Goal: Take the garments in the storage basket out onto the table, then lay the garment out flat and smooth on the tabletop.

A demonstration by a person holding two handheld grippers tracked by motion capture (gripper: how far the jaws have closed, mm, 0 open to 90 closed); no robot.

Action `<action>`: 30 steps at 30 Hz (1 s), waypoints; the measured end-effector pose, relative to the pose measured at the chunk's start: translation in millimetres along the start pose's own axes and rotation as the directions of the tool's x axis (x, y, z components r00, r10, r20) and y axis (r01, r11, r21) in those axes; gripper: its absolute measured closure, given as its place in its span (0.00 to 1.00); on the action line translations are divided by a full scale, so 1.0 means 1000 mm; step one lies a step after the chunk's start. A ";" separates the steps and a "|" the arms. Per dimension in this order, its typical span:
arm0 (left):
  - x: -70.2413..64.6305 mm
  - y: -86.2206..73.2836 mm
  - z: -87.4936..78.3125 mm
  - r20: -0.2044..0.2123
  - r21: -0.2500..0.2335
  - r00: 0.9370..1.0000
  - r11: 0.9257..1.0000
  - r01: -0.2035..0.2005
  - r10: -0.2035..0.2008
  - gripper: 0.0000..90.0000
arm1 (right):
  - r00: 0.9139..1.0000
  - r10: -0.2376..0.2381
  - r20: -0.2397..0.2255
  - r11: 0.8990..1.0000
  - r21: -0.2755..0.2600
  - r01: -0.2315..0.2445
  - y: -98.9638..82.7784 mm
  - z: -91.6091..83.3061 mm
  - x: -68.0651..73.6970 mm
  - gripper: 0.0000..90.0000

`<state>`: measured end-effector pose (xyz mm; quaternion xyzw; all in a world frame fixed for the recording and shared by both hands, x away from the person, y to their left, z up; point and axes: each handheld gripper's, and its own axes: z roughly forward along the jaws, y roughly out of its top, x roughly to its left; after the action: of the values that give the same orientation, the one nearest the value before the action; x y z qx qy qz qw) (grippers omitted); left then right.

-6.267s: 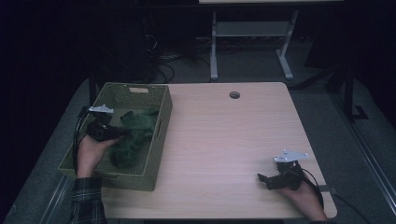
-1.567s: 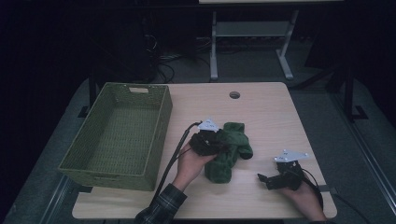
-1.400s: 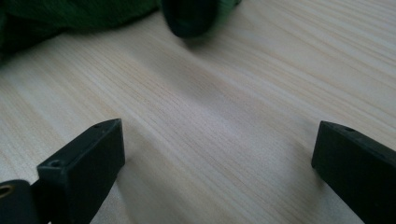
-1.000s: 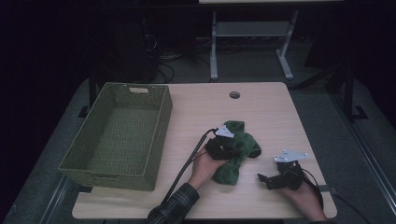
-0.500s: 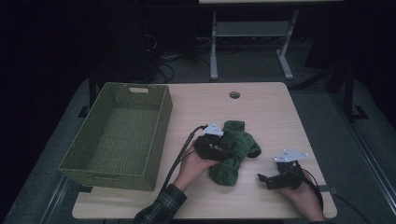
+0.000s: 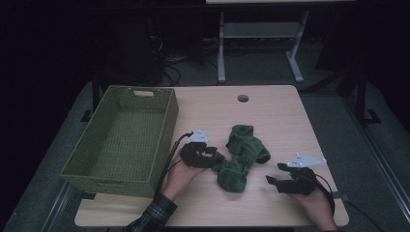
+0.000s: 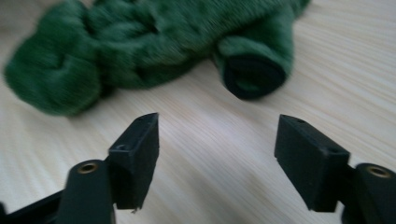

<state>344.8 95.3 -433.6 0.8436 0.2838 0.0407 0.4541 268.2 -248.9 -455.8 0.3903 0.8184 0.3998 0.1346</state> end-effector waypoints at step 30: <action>0.021 -0.026 0.027 -0.036 0.075 0.999 0.997 0.020 -0.018 0.63 | 0.953 -0.163 -0.255 0.986 -0.065 0.152 0.079 0.057 0.073 0.68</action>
<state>359.3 97.3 -474.0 0.8566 0.3012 0.0407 0.4170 292.4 -133.8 -426.0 0.2651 0.8484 0.4534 0.0663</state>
